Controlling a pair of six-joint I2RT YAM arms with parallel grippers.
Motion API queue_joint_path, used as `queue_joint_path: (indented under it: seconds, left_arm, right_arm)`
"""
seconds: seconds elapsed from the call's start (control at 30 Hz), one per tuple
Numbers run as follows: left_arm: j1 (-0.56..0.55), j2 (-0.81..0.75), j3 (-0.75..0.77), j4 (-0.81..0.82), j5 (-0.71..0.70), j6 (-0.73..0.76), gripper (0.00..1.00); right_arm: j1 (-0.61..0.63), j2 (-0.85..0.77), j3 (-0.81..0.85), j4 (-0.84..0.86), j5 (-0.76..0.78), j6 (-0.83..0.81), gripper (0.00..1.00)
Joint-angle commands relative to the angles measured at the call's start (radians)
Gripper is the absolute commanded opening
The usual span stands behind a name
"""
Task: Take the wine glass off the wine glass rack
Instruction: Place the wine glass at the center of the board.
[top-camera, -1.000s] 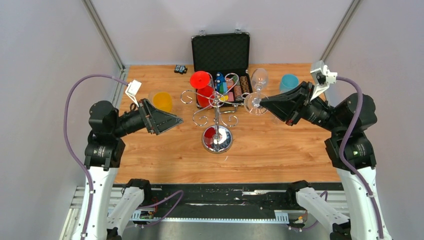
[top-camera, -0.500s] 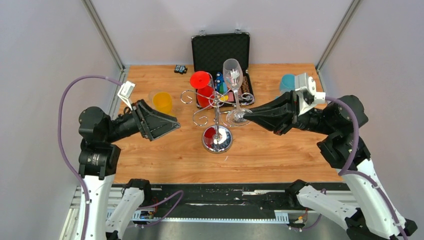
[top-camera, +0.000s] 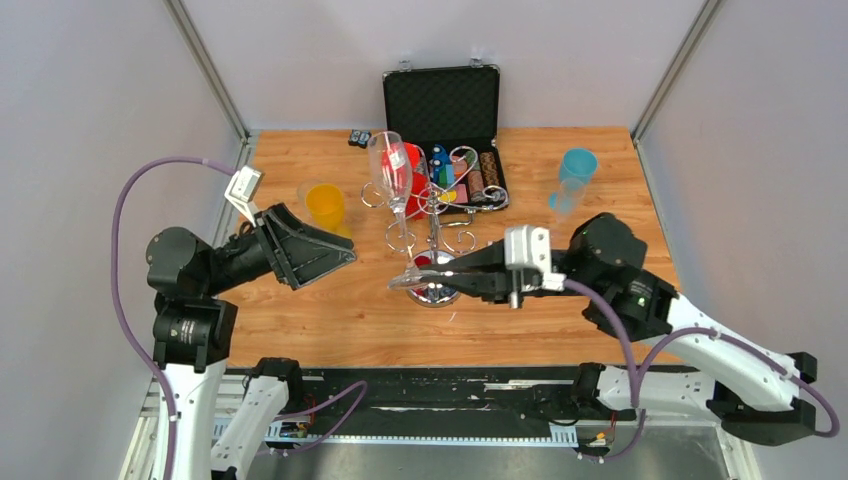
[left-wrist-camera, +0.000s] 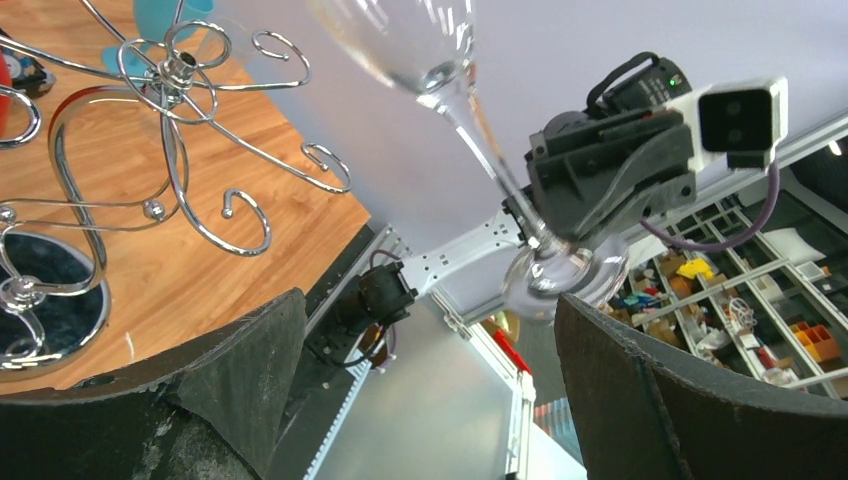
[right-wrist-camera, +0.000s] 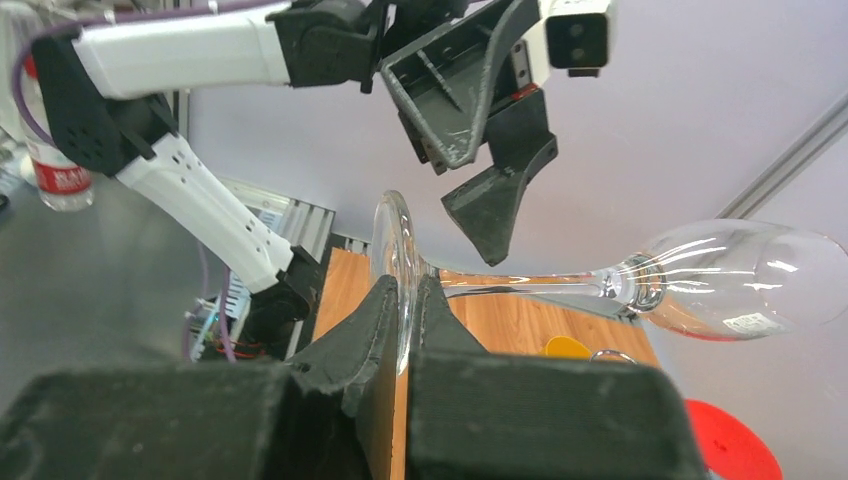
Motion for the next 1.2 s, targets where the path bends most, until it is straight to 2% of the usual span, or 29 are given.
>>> queue_joint_path:
  seconds: [0.0,0.23,0.9,1.03,1.17]
  left_arm:
    - [-0.002,-0.017,0.03,0.038,0.017,-0.036,1.0]
    - [-0.002,-0.034,0.005,0.048,0.008,-0.048,1.0]
    - [-0.002,-0.024,-0.059,0.187,-0.019,-0.083,1.0]
    - [-0.002,-0.02,-0.074,0.213,-0.023,-0.097,0.95]
    - [-0.002,-0.017,-0.083,0.245,-0.019,-0.113,0.82]
  right_arm:
    - [0.116,0.021,-0.016,0.156,0.164,-0.252,0.0]
    - [0.229,0.065,-0.061,0.253,0.267,-0.394,0.0]
    - [0.318,0.185,-0.059,0.373,0.315,-0.443,0.0]
    - [0.334,0.202,-0.061,0.381,0.331,-0.457,0.0]
    - [0.341,0.214,-0.073,0.397,0.355,-0.467,0.0]
